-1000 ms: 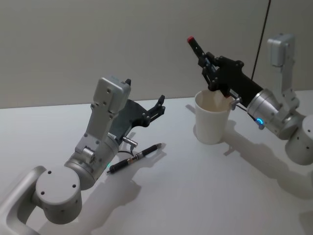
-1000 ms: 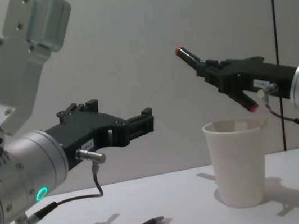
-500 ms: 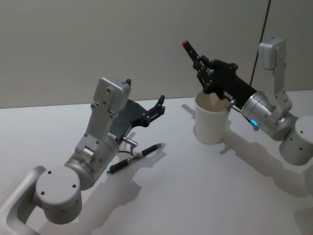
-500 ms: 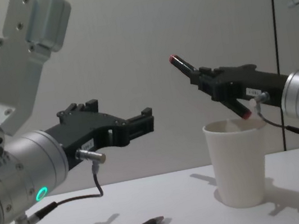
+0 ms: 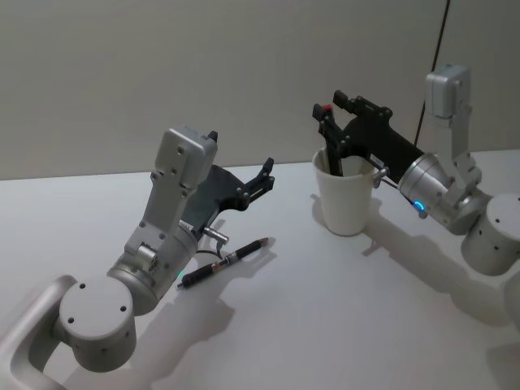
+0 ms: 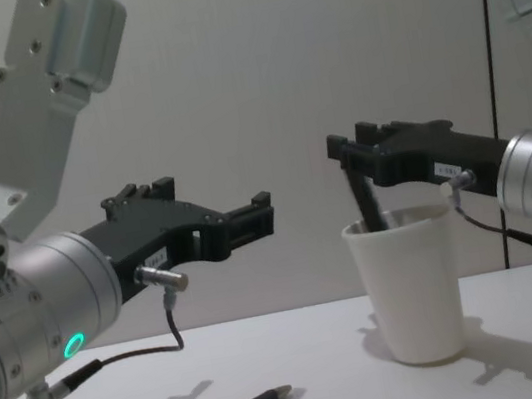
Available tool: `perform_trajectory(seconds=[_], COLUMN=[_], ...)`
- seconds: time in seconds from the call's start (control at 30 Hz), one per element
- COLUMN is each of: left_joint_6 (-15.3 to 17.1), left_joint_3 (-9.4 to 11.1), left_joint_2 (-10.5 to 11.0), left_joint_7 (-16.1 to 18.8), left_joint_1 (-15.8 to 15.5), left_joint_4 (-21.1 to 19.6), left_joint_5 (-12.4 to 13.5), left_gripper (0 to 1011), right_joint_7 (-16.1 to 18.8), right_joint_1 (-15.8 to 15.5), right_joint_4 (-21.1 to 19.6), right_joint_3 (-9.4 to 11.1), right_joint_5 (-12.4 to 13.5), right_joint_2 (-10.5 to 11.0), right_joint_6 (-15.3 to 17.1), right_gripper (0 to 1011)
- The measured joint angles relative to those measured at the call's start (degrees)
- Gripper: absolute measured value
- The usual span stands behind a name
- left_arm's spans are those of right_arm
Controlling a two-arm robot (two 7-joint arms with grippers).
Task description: Place the pen into the pen holder.
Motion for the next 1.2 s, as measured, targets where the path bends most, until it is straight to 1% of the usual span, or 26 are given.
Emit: perform_trajectory(seconds=[0.07,0.1,0.13,0.17,0.27,0.3,0.33,0.37,0.4,0.43,0.47,0.5,0.57,0.63,0.67,0.87,1.0,1.1,1.13,1.2], left_joint_6=[0.0,0.0,0.0,0.0,0.0,0.0,0.0,0.0,0.0,0.0,0.0,0.0,0.0,0.0,0.0,0.0,0.0,0.0,0.0,0.0], left_joint_3=[0.0,0.0,0.0,0.0,0.0,0.0,0.0,0.0,0.0,0.0,0.0,0.0,0.0,0.0,0.0,0.0,0.0,0.0,0.0,0.0], left_joint_2=[0.0,0.0,0.0,0.0,0.0,0.0,0.0,0.0,0.0,0.0,0.0,0.0,0.0,0.0,0.0,0.0,0.0,0.0,0.0,0.0], left_joint_7=[0.0,0.0,0.0,0.0,0.0,0.0,0.0,0.0,0.0,0.0,0.0,0.0,0.0,0.0,0.0,0.0,0.0,0.0,0.0,0.0], left_joint_1=[0.0,0.0,0.0,0.0,0.0,0.0,0.0,0.0,0.0,0.0,0.0,0.0,0.0,0.0,0.0,0.0,0.0,0.0,0.0,0.0], left_joint_4=[0.0,0.0,0.0,0.0,0.0,0.0,0.0,0.0,0.0,0.0,0.0,0.0,0.0,0.0,0.0,0.0,0.0,0.0,0.0,0.0], left_joint_5=[0.0,0.0,0.0,0.0,0.0,0.0,0.0,0.0,0.0,0.0,0.0,0.0,0.0,0.0,0.0,0.0,0.0,0.0,0.0,0.0], left_gripper=[1001,1001,1001,1001,1001,1001,1001,1001,1001,1001,1001,1001,1001,1001,1001,1001,1001,1001,1001,1001], right_joint_7=[0.0,0.0,0.0,0.0,0.0,-0.1,-0.1,-0.1,-0.1,-0.1,-0.1,-0.1,-0.1,-0.1,-0.1,-0.6,-1.3,-2.0,-2.0,-2.5], right_joint_1=[0.0,0.0,0.0,0.0,0.0,0.0,0.1,0.1,0.1,0.1,0.1,0.1,0.1,0.1,0.1,-0.9,-2.3,-4.0,-4.0,-5.2], right_joint_4=[0.0,0.1,0.1,0.2,0.2,0.2,0.2,0.2,0.3,0.3,0.3,0.3,0.3,0.3,0.3,-1.7,-4.3,-7.4,-7.4,-9.4], right_joint_3=[0.0,0.0,0.0,-0.1,-0.1,-0.1,-0.1,-0.1,-0.1,-0.1,-0.1,-0.1,-0.1,-0.1,-0.1,0.3,0.8,1.4,1.4,1.8], right_joint_5=[0.0,0.0,0.0,0.0,0.0,-0.1,-0.1,-0.1,-0.1,-0.1,-0.1,-0.1,-0.1,-0.1,-0.1,0.8,1.9,3.0,3.0,3.5], right_joint_2=[0.0,0.0,0.0,0.0,0.0,0.0,0.0,-0.1,-0.1,-0.1,-0.1,-0.1,-0.1,-0.1,-0.1,0.5,1.4,2.4,2.4,3.0], right_joint_6=[0.0,-0.1,-0.1,-0.1,-0.1,-0.1,-0.1,-0.1,-0.2,-0.2,-0.2,-0.2,-0.2,-0.2,-0.1,1.3,2.9,4.3,4.3,5.2], right_gripper=[450,509,543,543,671,671,731,744,790,806,863,873,932,945,1001,1001,1001,1001,1001,1001])
